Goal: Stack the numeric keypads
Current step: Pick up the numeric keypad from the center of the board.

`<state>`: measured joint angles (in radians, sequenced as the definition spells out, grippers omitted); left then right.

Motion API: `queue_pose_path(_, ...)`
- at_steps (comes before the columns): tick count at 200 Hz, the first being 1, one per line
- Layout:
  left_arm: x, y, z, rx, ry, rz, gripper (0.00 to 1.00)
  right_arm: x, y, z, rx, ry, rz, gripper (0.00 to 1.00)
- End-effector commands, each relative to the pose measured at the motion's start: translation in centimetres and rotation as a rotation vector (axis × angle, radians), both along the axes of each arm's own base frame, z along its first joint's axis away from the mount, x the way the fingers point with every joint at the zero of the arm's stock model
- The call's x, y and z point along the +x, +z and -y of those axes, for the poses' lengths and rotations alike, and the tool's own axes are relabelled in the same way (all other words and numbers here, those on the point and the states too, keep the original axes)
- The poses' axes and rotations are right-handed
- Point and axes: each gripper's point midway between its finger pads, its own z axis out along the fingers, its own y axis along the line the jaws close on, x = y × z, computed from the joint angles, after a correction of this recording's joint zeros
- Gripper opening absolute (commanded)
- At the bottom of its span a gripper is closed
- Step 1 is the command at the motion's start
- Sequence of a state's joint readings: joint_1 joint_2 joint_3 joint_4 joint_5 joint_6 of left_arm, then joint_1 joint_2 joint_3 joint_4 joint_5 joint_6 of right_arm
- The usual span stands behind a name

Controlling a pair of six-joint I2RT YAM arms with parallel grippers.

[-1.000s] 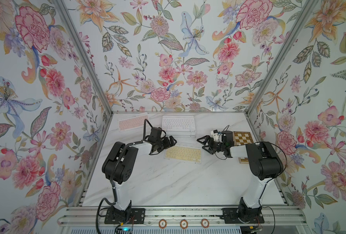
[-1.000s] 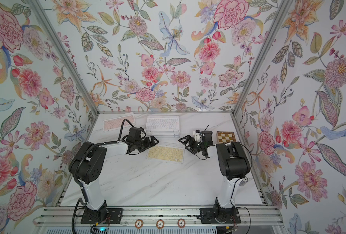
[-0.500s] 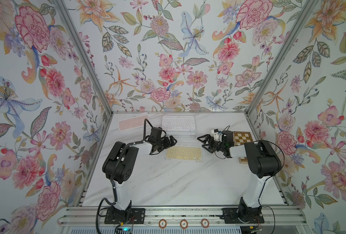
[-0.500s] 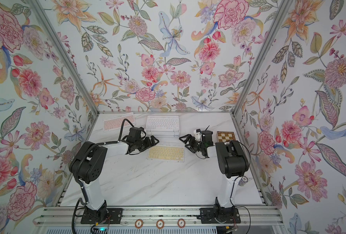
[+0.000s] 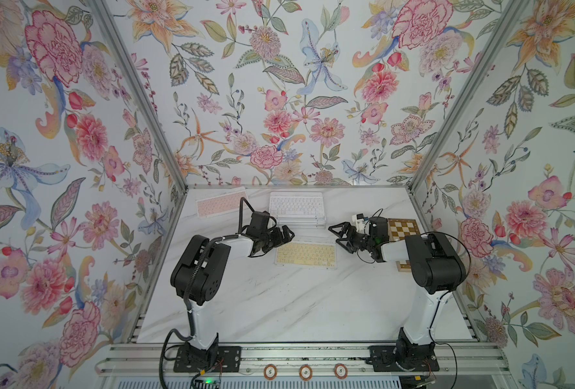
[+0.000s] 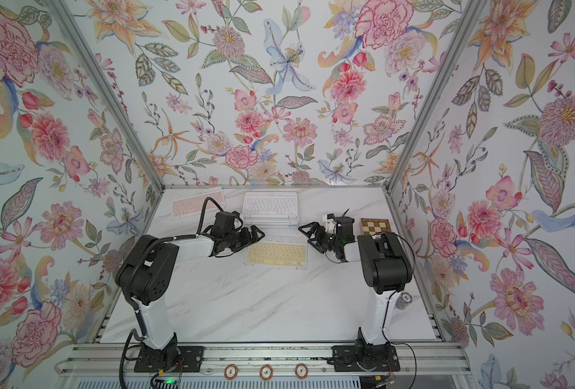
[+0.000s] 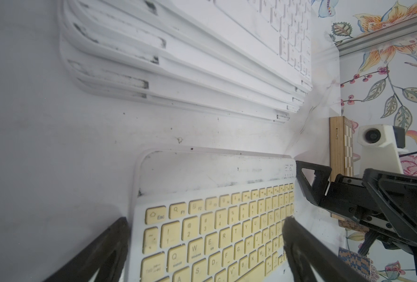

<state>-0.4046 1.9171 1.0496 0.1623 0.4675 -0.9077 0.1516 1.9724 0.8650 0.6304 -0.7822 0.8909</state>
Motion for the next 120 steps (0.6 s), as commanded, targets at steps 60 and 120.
queue_pose_path(60, -3.6, -4.8, -0.2, 0.037, -0.010, -0.168, 0.99, -2.0, -0.3, -3.2, 0.022, 0.061, -0.043, 0.99)
queue_pose_path(120, -4.2, -5.5, 0.8, -0.056, -0.009, -0.197, 1.00, -3.0, 5.7, -5.1, 0.127, 0.083, 0.026, 0.99)
